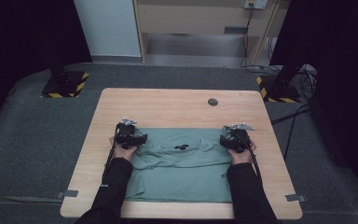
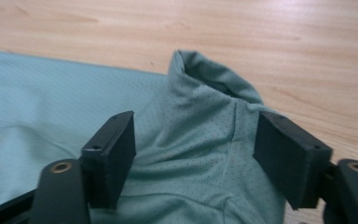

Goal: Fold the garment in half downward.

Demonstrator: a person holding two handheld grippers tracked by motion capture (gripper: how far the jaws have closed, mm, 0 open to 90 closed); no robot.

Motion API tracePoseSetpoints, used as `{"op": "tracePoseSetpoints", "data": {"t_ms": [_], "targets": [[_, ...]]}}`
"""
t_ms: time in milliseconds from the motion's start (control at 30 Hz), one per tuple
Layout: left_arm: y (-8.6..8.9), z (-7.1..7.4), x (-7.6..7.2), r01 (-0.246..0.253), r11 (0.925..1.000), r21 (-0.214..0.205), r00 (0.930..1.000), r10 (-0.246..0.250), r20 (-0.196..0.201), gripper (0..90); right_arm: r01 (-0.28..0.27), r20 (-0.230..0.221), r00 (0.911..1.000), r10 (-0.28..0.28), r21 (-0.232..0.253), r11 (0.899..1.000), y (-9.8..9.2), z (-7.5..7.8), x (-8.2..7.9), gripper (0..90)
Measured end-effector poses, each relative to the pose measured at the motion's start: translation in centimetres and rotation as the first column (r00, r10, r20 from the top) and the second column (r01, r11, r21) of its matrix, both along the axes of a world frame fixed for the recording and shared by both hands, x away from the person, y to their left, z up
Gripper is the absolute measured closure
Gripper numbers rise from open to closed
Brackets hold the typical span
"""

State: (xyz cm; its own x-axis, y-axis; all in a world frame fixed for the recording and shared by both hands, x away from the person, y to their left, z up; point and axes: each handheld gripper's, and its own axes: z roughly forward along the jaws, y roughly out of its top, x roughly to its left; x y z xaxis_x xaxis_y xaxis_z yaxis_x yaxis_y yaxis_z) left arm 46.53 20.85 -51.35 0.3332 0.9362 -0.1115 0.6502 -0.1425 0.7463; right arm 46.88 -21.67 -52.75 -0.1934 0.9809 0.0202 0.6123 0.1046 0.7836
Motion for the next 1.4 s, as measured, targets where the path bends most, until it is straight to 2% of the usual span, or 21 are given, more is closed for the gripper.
{"op": "tracePoseSetpoints", "data": {"t_ms": [67,200,300,367,400,433,500,667,767,833,900,1000,1133,1233,1400], "targets": [[-0.3,0.3,-0.6,-0.005,1.0000,-0.008,1.0000,0.005,0.005,32.0,-0.013,0.019,0.9997,0.013,0.020,1.000,0.3,0.6,-0.4,27.2],[-1.5,0.3,-1.5,-0.001,0.9989,0.048,1.0000,0.001,0.006,29.0,-0.066,0.037,0.9972,0.065,0.036,0.997,2.0,1.3,-1.1,25.9],[-2.1,0.2,-1.9,-0.002,0.9981,0.062,1.0000,0.002,0.001,27.9,-0.094,0.024,0.9953,0.094,-0.007,0.996,3.7,0.9,-1.1,25.8],[-2.6,0.0,-2.4,0.006,0.9970,0.078,1.0000,-0.006,0.000,27.8,-0.100,0.010,0.9949,0.100,-0.025,0.995,4.1,0.5,-1.0,25.6],[-2.8,-0.1,-2.6,0.005,0.9940,0.109,1.0000,-0.005,-0.002,27.8,-0.102,-0.006,0.9947,0.102,-0.038,0.994,4.2,0.2,-0.9,25.2],[-3.1,-0.3,-2.9,0.008,0.9878,0.155,1.0000,-0.008,0.000,27.8,-0.105,-0.039,0.9939,0.103,-0.050,0.993,4.4,-0.3,-0.7,23.9],[-3.3,-0.5,-3.1,0.007,0.9794,0.202,1.0000,-0.006,-0.004,27.3,-0.116,-0.063,0.9917,0.112,-0.066,0.991,4.4,-0.5,-0.8,22.7],[-3.2,-0.8,-3.9,0.012,0.9692,0.246,0.9999,-0.014,0.007,26.7,-0.173,-0.070,0.9838,0.165,-0.126,0.977,4.4,-0.1,-2.0,20.6],[-2.7,-0.7,-4.4,0.013,0.9759,0.218,0.9998,-0.017,0.014,26.3,-0.203,-0.087,0.9776,0.192,-0.145,0.968,4.2,-0.1,-3.0,19.9],[-2.3,-0.5,-4.6,0.017,0.9845,0.174,0.9996,-0.021,0.018,26.1,-0.211,-0.083,0.9762,0.201,-0.141,0.967,4.0,0.1,-3.5,20.0],[-2.2,-0.2,-4.7,0.028,0.9912,0.130,0.9992,-0.031,0.024,26.2,-0.212,-0.063,0.9766,0.206,-0.125,0.969,3.9,0.4,-3.9,20.3],[-2.3,0.1,-4.9,0.054,0.9952,0.081,0.9975,-0.058,0.040,26.8,-0.222,-0.024,0.9751,0.221,-0.115,0.968,4.3,0.9,-4.1,22.2],[-3.0,0.1,-5.1,0.102,0.9939,0.042,0.9931,-0.104,0.054,29.0,-0.237,0.027,0.9704,0.240,-0.087,0.968,5.0,1.3,-4.1,27.2],[-3.4,-0.1,-5.3,0.133,0.9902,0.042,0.9884,-0.136,0.068,31.8,-0.255,0.050,0.9645,0.260,-0.077,0.964,5.5,1.1,-4.1,32.0],[-3.9,-0.2,-5.7,0.175,0.9835,0.045,0.9815,-0.178,0.070,33.7,-0.283,0.035,0.9578,0.285,-0.060,0.957,5.9,0.4,-3.7,36.7]]}}
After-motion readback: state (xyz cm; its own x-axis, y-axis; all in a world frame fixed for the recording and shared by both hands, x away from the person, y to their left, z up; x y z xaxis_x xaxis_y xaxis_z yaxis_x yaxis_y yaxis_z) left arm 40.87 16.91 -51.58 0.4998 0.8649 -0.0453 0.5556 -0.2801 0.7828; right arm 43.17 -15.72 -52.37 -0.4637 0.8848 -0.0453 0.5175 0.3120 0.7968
